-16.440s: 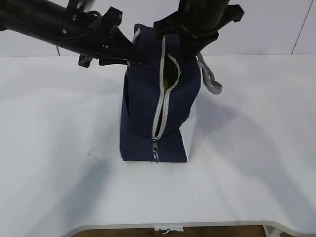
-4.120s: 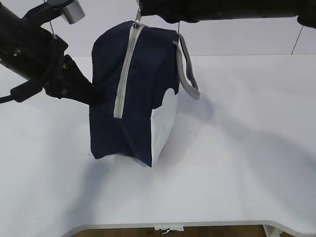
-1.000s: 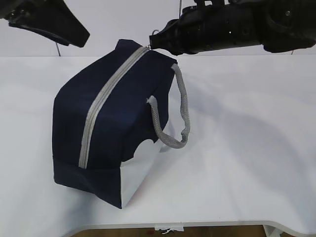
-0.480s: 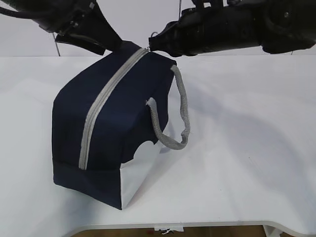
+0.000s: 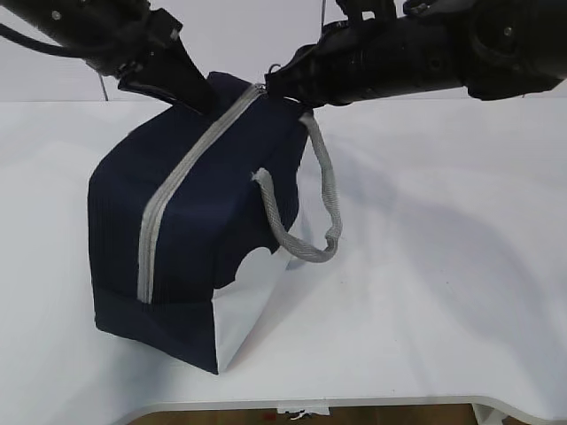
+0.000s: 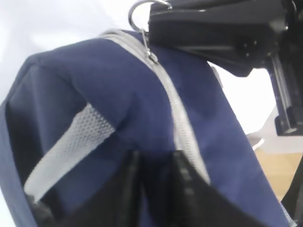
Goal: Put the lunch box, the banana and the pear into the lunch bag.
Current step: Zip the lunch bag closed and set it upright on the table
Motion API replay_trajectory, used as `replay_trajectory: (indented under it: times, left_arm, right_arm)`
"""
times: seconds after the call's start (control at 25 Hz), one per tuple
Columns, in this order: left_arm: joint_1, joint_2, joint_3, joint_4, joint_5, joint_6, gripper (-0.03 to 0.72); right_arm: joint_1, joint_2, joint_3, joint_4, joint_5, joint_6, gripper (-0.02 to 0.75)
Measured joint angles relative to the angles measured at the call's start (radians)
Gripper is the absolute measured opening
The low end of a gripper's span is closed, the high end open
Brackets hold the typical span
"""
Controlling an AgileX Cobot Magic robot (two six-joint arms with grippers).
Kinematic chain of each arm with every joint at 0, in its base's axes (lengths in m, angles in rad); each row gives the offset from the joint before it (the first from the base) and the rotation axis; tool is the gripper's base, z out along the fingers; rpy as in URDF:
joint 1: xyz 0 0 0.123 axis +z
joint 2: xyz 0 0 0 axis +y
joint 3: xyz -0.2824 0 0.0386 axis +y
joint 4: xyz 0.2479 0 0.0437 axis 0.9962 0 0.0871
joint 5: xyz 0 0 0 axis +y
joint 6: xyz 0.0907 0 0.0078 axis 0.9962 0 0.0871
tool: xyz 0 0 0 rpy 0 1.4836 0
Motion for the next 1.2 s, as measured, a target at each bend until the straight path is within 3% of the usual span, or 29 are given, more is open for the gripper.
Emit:
replay_trajectory:
  times: [0.08,0.16,0.68,1.2]
  left_arm:
    - [0.000,0.000,-0.002,0.002,0.004,0.035,0.025]
    - [0.000,0.000,-0.002,0.002,0.027,0.078,0.005]
    - [0.000,0.002,-0.012,0.087,0.104,0.144,-0.001]
    - [0.000,-0.016,-0.012,0.095,0.100,0.144,-0.001]
  right_arm:
    - [0.000,0.000,0.000,0.000,0.000,0.002,-0.010]
    - [0.000,0.000,0.000,0.000,-0.002,0.018,-0.010]
    - [0.000,0.000,-0.014,0.000,-0.021,0.208,-0.010]
    - [0.002,0.004,-0.109,-0.007,-0.030,0.220,-0.010]
